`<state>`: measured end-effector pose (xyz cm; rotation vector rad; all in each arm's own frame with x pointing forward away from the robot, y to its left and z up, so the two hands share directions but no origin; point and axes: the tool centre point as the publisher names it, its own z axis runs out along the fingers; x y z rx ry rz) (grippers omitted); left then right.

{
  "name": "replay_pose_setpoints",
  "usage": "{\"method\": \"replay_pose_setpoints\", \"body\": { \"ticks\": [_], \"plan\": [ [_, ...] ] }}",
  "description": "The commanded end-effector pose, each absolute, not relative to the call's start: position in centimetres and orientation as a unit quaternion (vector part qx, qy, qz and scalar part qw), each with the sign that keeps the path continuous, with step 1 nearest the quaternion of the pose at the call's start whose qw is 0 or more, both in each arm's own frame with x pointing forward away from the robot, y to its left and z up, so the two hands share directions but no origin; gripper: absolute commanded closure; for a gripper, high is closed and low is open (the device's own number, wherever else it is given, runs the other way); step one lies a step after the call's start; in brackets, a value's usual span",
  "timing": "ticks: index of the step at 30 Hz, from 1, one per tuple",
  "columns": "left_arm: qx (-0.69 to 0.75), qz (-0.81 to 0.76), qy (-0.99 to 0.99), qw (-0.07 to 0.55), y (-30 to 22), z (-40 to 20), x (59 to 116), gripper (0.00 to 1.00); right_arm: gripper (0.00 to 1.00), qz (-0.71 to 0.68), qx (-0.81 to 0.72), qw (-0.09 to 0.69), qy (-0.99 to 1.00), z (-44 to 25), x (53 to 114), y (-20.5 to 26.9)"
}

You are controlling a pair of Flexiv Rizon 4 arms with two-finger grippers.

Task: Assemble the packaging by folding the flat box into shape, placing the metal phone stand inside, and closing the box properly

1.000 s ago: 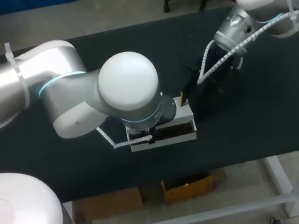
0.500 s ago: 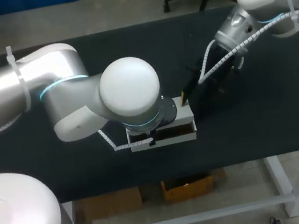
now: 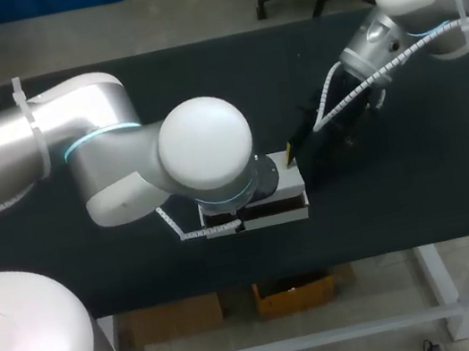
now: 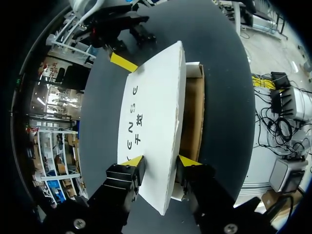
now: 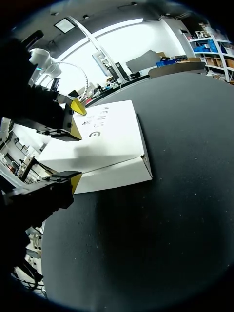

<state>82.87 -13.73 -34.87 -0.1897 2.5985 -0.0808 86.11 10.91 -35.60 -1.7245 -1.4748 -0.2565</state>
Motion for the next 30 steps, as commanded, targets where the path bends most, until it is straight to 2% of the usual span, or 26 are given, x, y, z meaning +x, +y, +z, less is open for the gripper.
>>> {"method": "replay_pose_setpoints", "body": {
  "ticks": [1,30],
  "plan": [
    [-0.072,-0.027,0.960,0.269,-13.99,-35.06,82.64,0.58,0.62,-0.105,-0.686,0.417,-0.587,-35.52,86.02,10.74],
    [-0.070,-0.019,0.957,0.282,-14.10,-35.75,82.21,0.56,0.62,-0.105,-0.686,0.416,-0.588,-35.44,85.78,10.84]
  ]
}}
